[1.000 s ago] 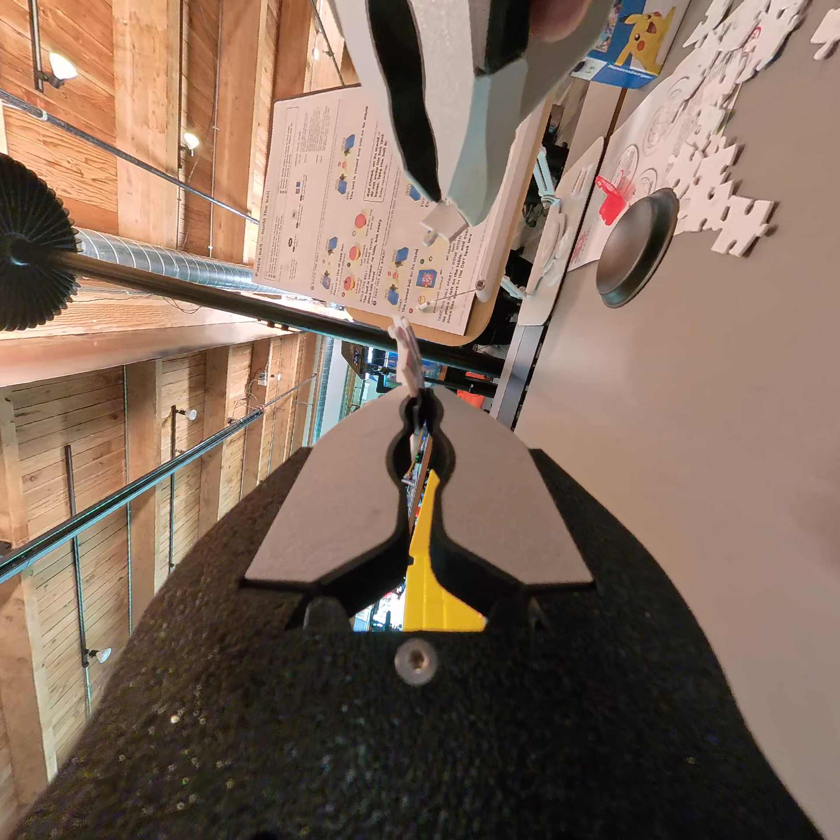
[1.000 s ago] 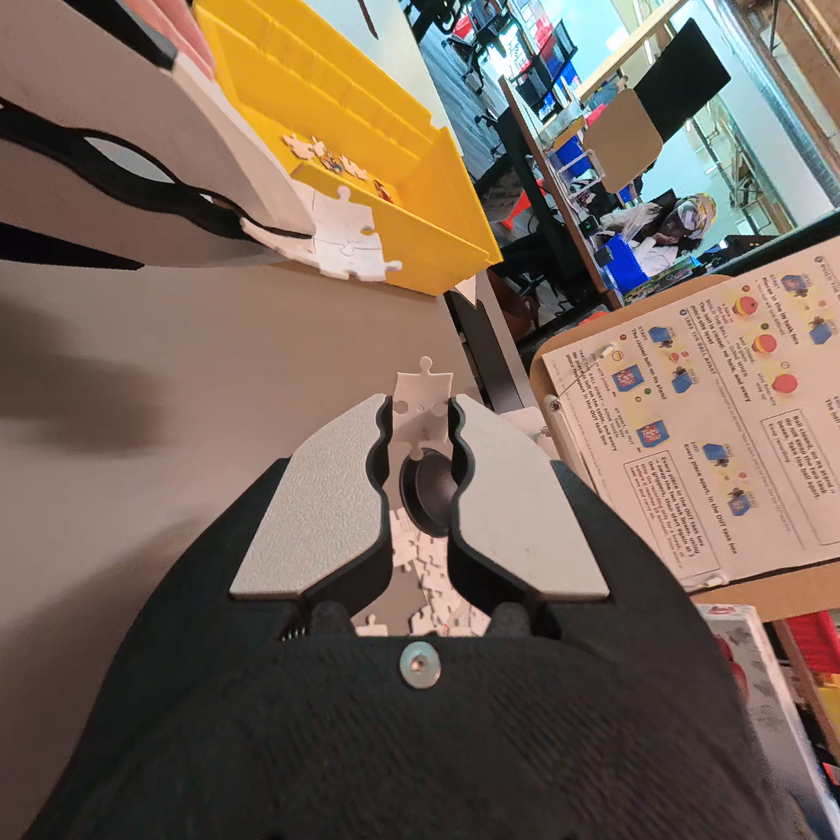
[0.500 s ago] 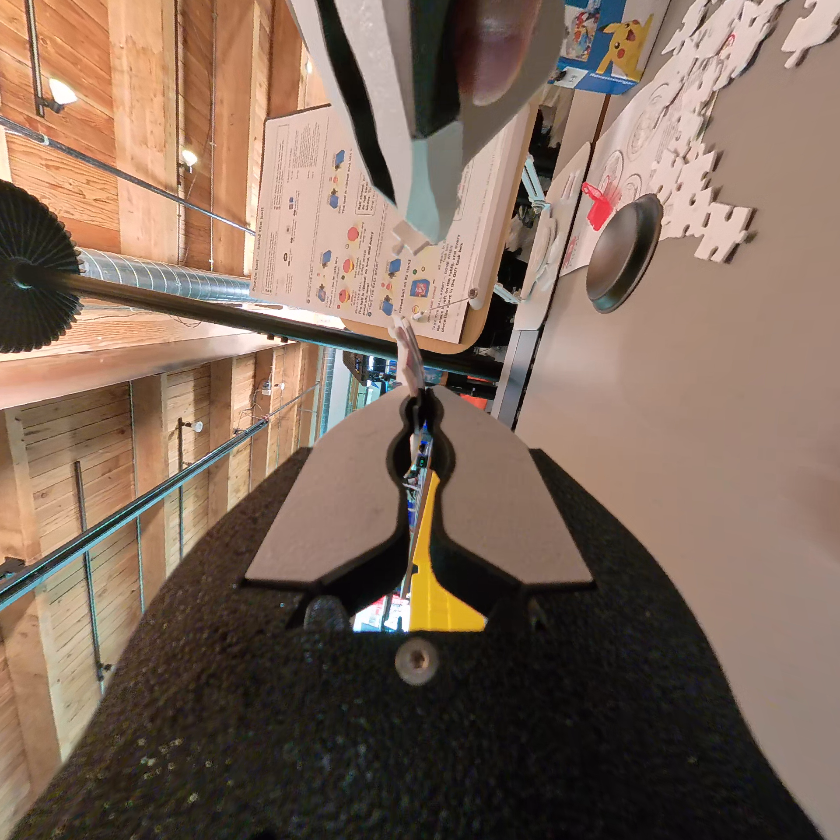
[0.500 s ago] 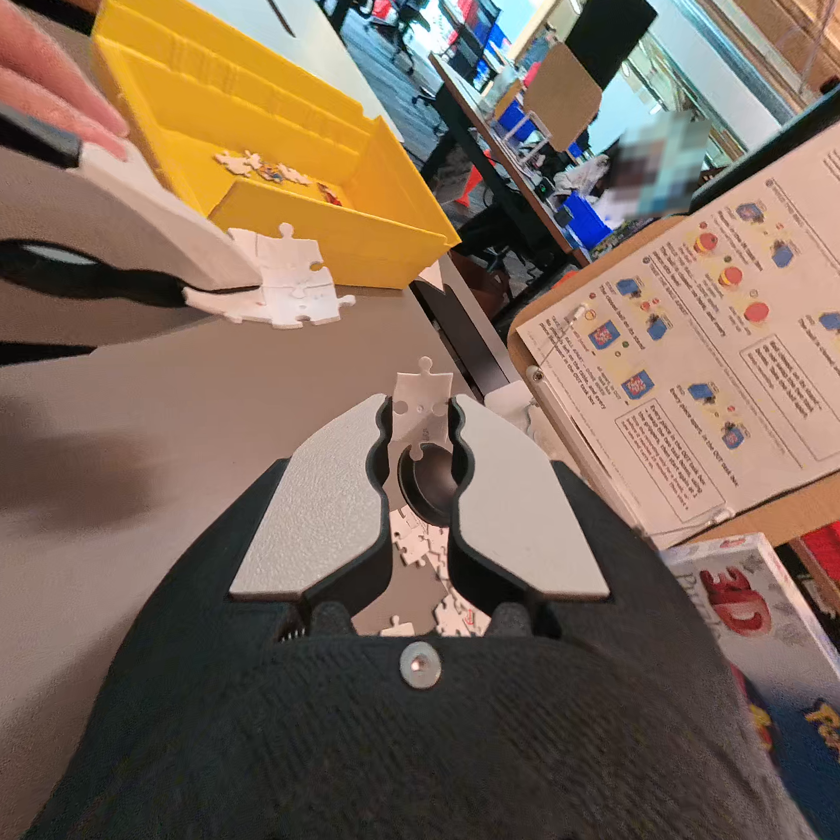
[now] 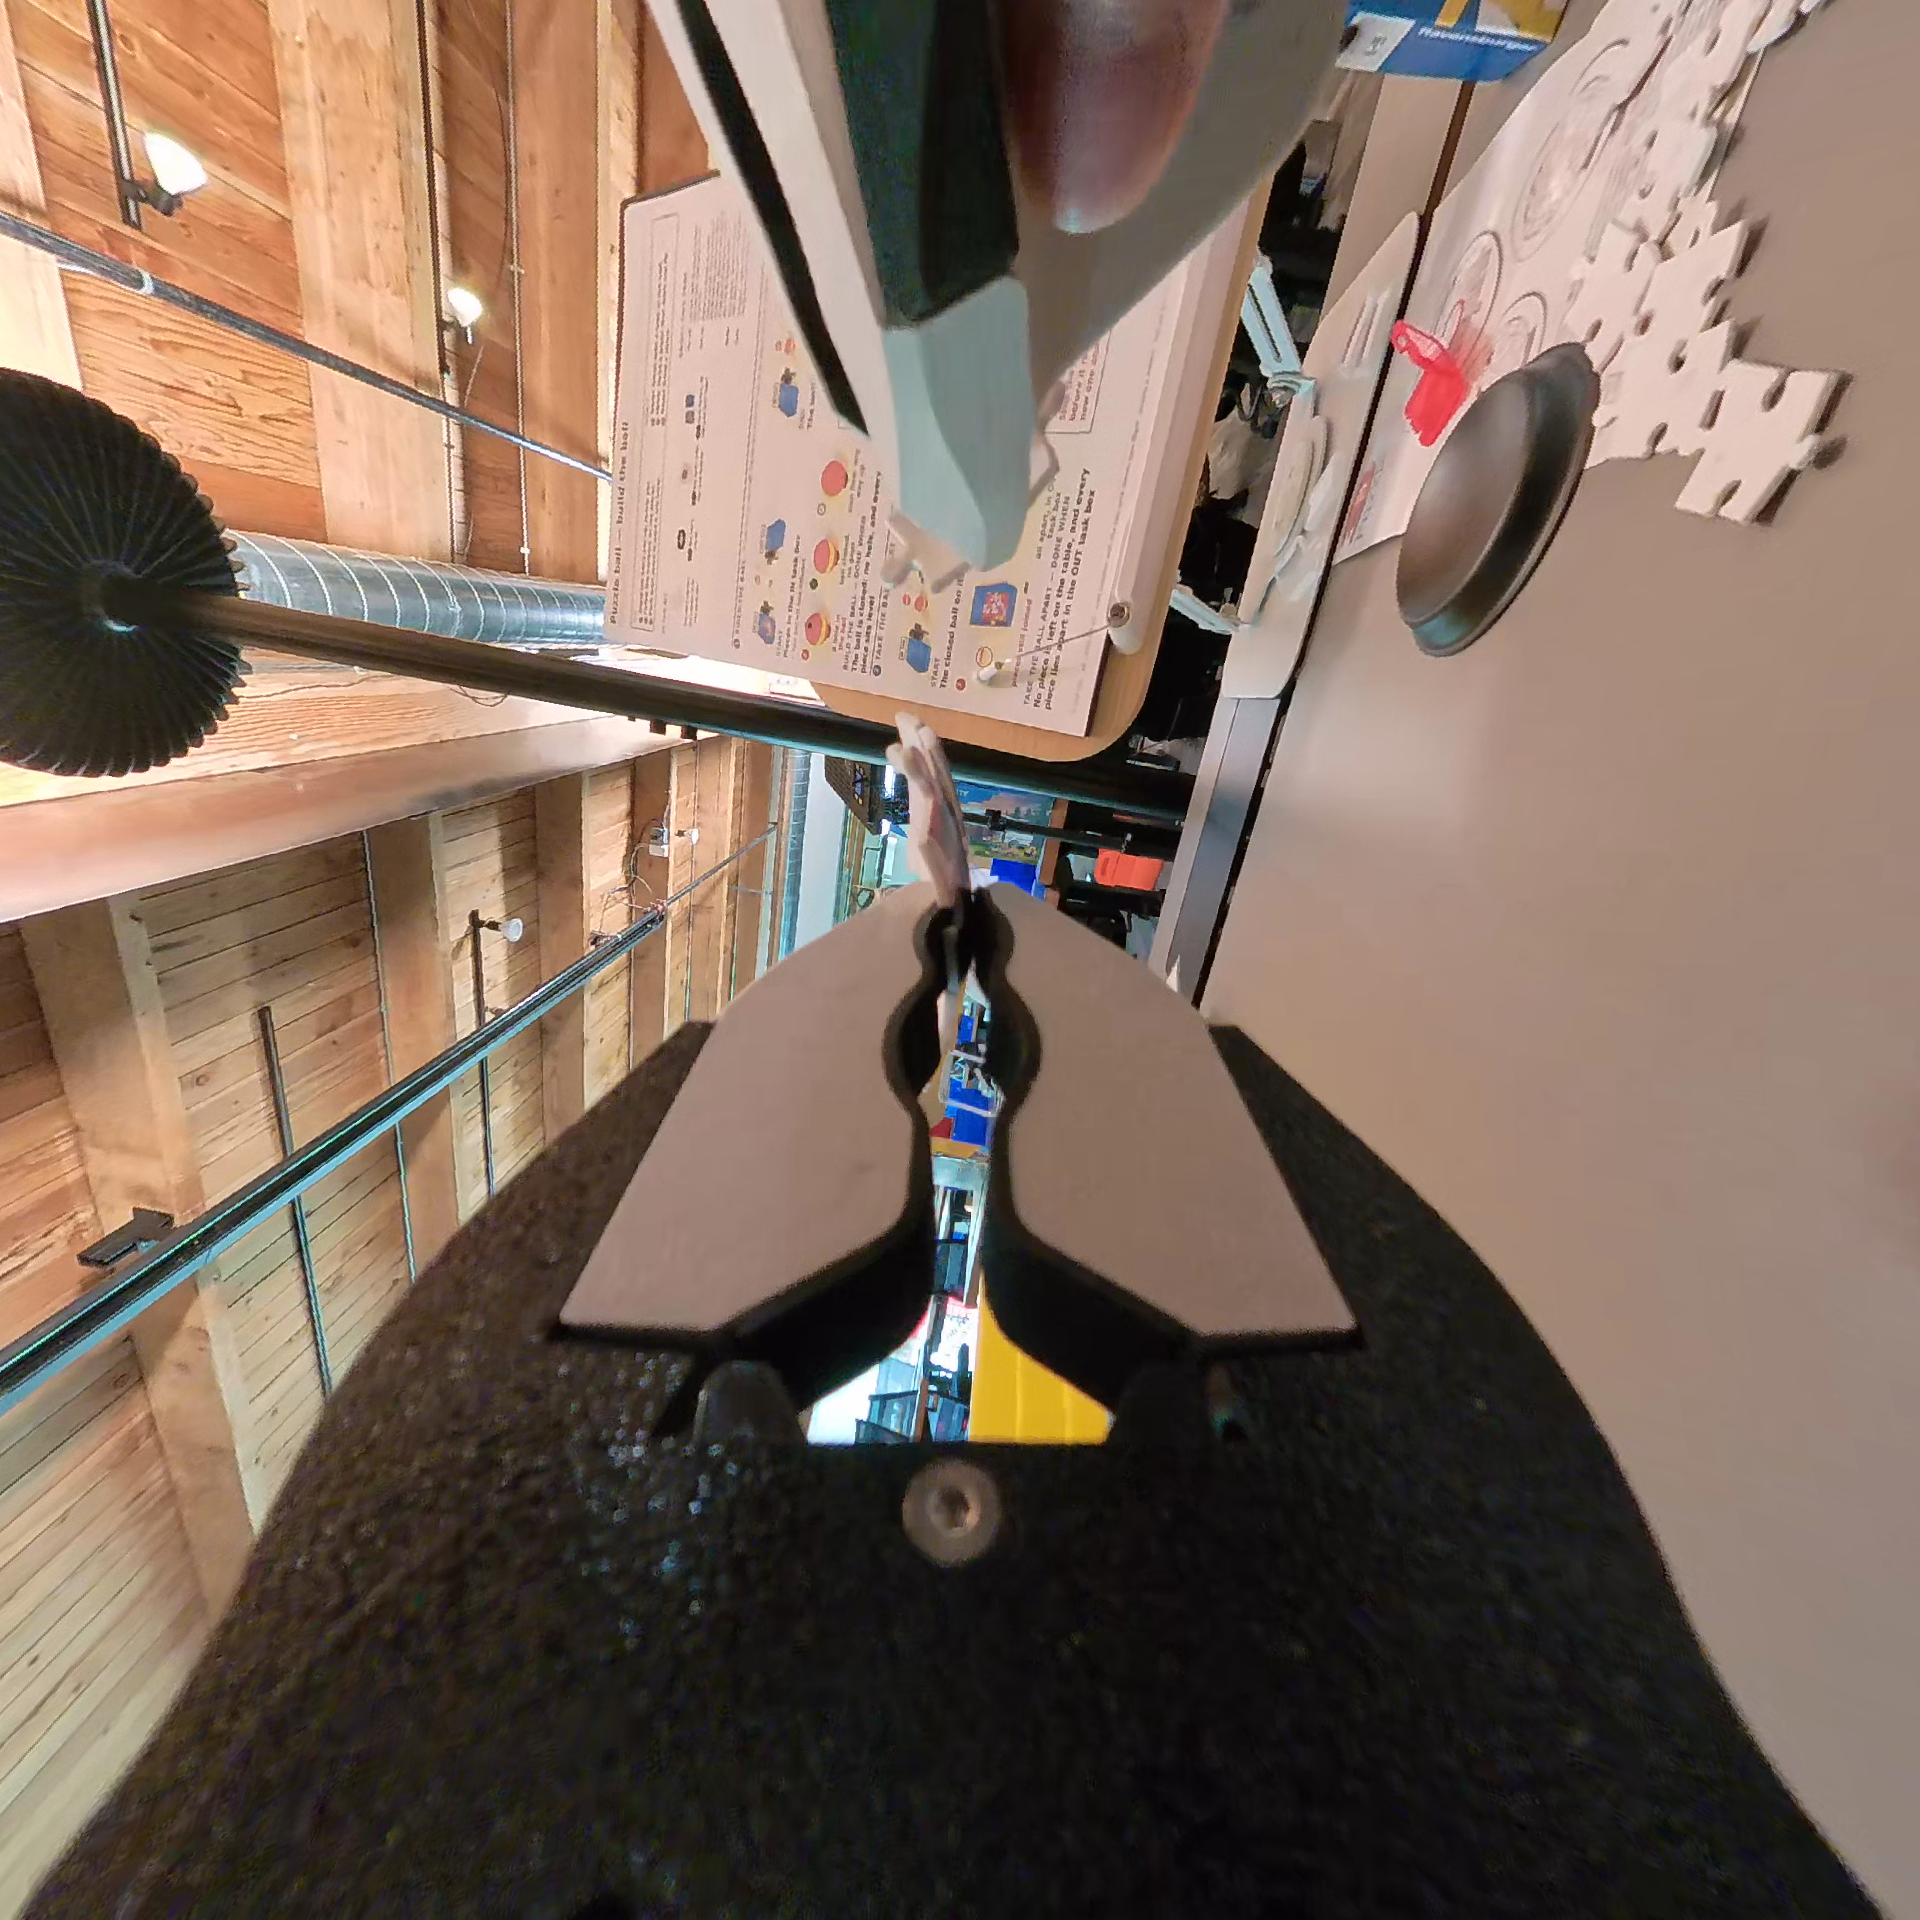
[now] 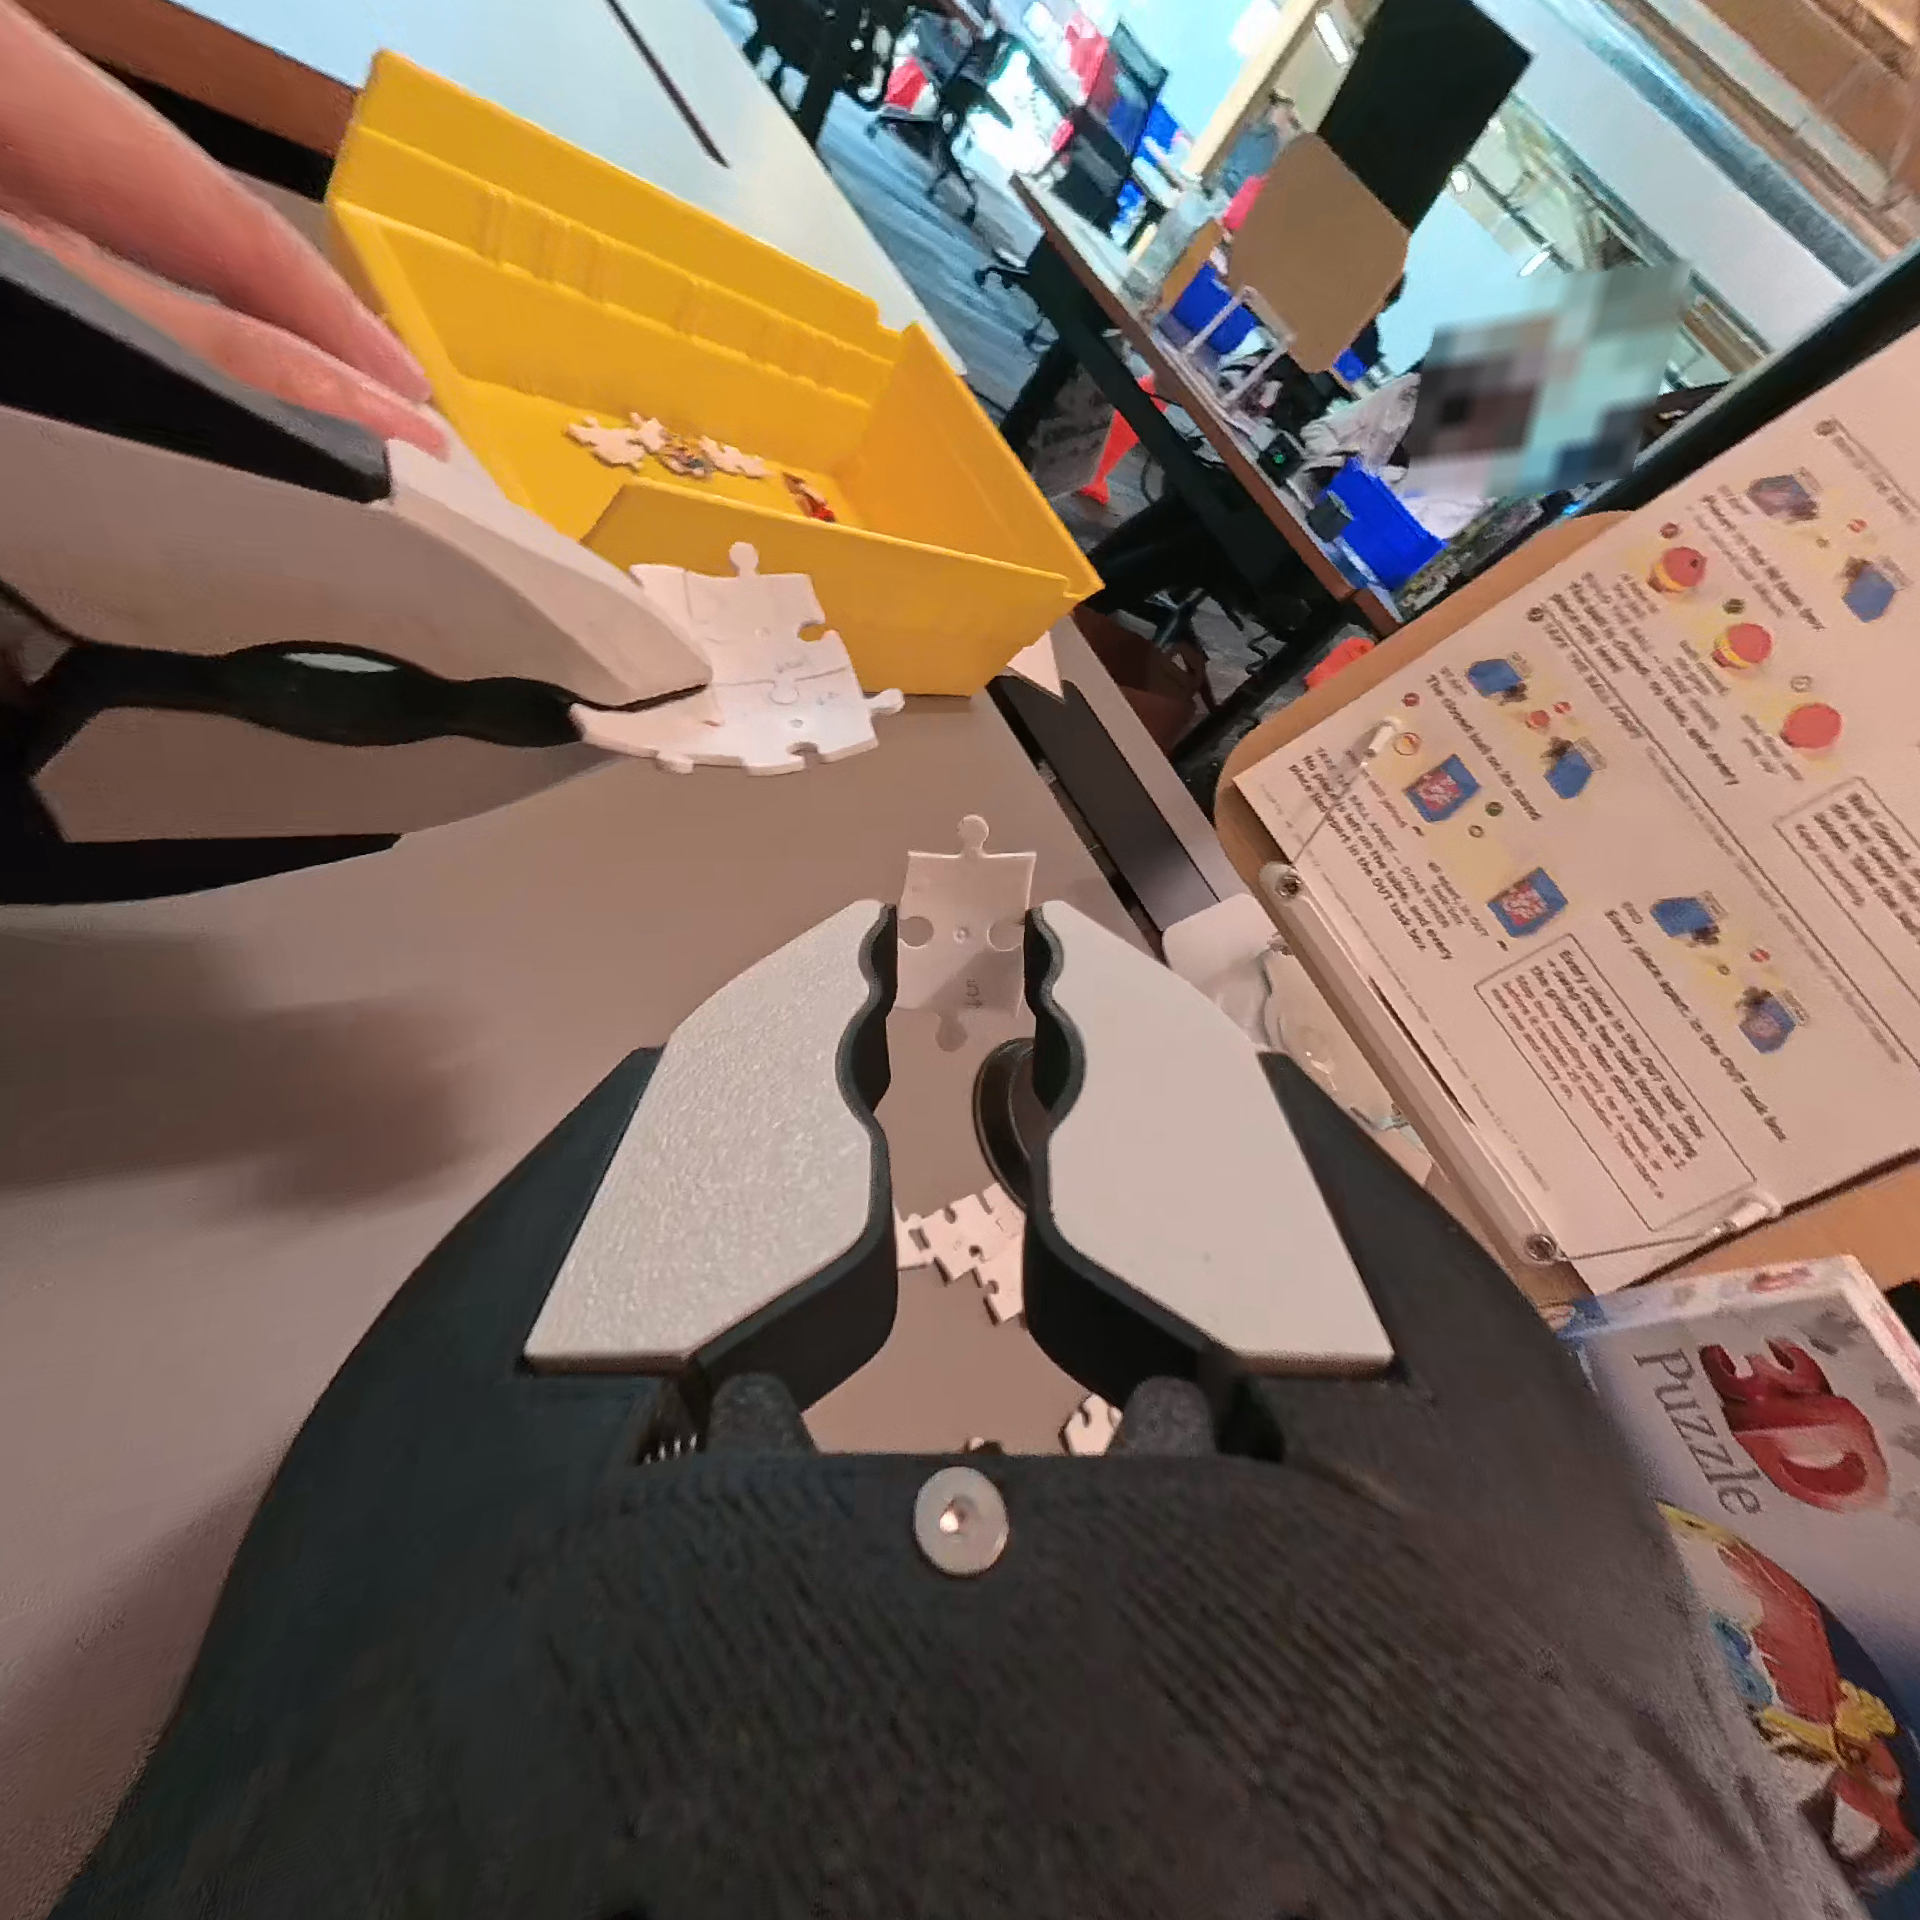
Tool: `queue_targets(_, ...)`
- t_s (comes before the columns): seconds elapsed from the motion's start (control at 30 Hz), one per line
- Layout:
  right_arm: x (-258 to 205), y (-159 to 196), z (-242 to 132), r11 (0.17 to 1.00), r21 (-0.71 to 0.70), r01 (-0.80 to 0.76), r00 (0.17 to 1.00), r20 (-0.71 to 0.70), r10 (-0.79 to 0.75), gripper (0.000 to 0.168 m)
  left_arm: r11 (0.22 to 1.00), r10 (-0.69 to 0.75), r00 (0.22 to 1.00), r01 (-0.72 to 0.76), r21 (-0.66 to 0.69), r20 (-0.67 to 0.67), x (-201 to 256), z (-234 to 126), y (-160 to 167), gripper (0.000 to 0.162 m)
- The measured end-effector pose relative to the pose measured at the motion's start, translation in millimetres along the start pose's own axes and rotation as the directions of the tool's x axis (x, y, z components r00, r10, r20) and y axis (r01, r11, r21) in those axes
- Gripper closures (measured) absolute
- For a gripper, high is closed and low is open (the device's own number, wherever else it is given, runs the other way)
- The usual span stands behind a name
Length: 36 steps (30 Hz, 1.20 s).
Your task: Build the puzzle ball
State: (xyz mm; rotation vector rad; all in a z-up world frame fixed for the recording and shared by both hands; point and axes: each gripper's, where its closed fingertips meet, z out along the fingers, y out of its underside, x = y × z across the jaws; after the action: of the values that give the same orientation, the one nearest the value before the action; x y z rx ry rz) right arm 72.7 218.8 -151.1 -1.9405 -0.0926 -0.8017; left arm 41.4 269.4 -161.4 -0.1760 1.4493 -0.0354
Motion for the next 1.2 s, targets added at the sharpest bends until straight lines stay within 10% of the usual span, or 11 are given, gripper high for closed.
queue_targets(0.23,-19.4,-4.5,-3.7,0.991,0.05,-0.123,0.971,0.213,0.11,0.145,0.998,-0.065,0.998,0.065,0.006,-0.006,0.0,0.1,1.4,0.16)
queue_targets(0.37,-17.3,-24.0,-15.8,0.869,0.126,-0.48,0.815,0.432,0.387,0.145,0.908,-0.403,0.907,0.413,0.073,-0.127,-0.8,-0.5,-5.2,0.16)
queue_targets(0.43,-6.0,-31.1,-22.9,0.75,0.133,-0.648,0.689,0.523,0.502,0.145,0.721,-0.649,0.725,0.683,0.115,-0.233,-8.3,-2.6,-12.9,0.16)
queue_targets(0.6,15.9,-28.8,-31.1,0.568,0.1,-0.817,0.502,0.609,0.614,0.145,-0.153,-0.834,-0.101,0.987,0.051,-0.543,-39.6,-11.0,-17.6,0.161)
queue_targets(0.8,1.8,-33.4,-35.4,0.595,0.066,-0.801,0.481,0.662,0.574,0.145,-0.495,-0.551,-0.482,0.846,-0.199,-0.681,-35.8,-15.3,-19.3,0.16)
queue_targets(1.2,1.8,-26.4,-36.7,0.564,0.021,-0.826,0.417,0.695,0.586,0.145,-0.532,-0.334,-0.602,0.756,-0.382,-0.725,-29.7,-25.3,-27.7,0.161)
